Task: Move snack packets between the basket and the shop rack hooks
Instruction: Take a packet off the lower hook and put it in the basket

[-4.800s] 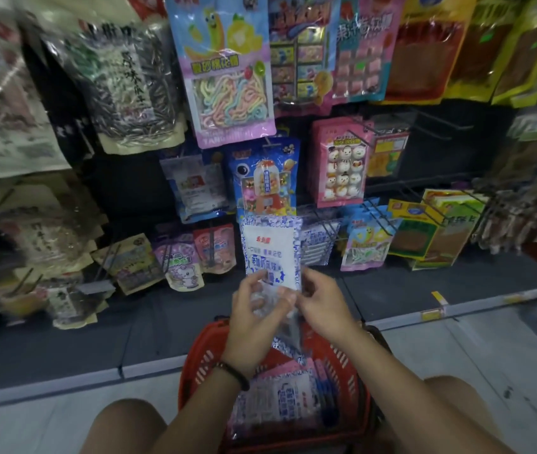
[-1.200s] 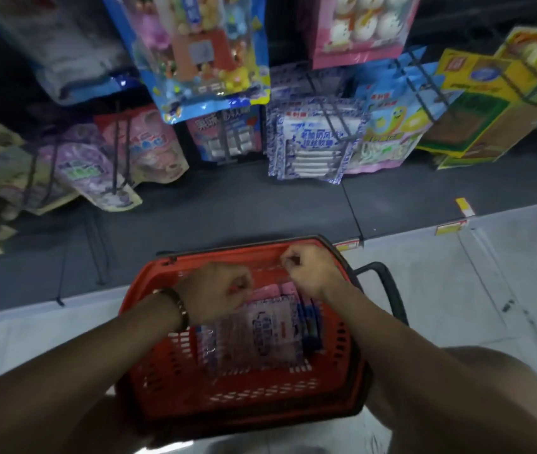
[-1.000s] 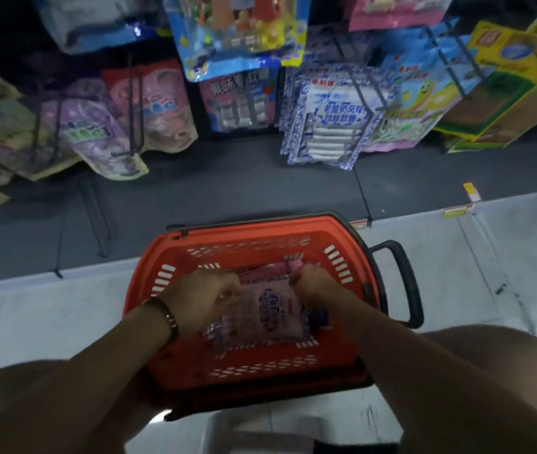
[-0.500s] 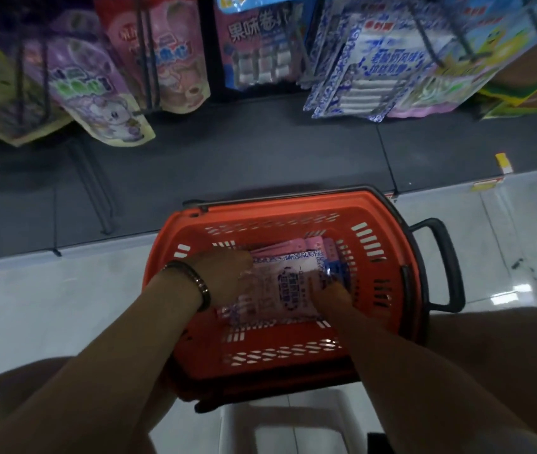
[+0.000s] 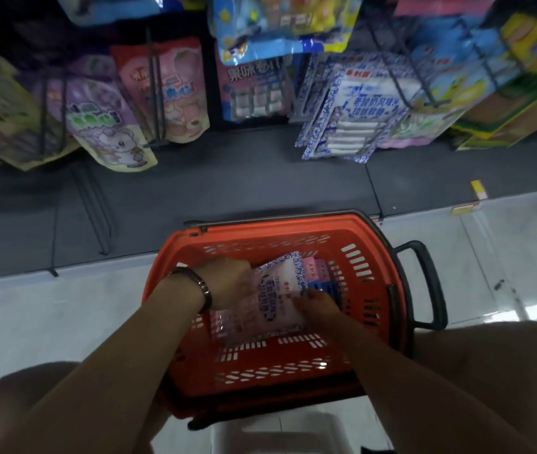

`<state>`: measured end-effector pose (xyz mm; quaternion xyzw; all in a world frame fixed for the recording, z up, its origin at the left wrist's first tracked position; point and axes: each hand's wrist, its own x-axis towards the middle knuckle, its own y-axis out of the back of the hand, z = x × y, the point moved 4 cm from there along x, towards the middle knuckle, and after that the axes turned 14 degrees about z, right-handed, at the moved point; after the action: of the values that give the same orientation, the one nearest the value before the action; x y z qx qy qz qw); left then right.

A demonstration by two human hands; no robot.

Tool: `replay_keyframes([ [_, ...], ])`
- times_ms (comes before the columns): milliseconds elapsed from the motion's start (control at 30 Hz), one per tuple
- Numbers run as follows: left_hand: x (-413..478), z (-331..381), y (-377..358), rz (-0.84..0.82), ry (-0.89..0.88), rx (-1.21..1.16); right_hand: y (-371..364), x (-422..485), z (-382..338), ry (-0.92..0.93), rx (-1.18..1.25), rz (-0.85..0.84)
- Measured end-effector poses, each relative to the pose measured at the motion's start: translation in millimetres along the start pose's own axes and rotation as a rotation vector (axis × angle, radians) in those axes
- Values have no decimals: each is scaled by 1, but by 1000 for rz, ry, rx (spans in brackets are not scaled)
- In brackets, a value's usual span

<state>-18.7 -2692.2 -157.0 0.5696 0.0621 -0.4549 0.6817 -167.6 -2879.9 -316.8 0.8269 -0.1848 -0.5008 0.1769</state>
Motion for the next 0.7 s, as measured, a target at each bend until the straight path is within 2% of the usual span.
replay_keyframes([
  [100, -2, -16, -1, 51, 41, -45, 21, -11, -25, 162, 188, -194],
  [233, -18, -29, 2, 178, 118, -136, 65, -55, -72, 342, 144, -271],
  [367, -41, -29, 4, 381, 129, -513, 108, -100, -112, 531, 73, -312],
  [467, -72, -10, 17, 400, 12, -794, 136, -139, -139, 639, 47, -398],
  [567, -104, 14, 30, 447, -171, -938, 156, -178, -163, 702, -21, -459],
  [700, -143, 30, 36, 582, -182, -1054, 179, -224, -183, 811, -39, -421],
])
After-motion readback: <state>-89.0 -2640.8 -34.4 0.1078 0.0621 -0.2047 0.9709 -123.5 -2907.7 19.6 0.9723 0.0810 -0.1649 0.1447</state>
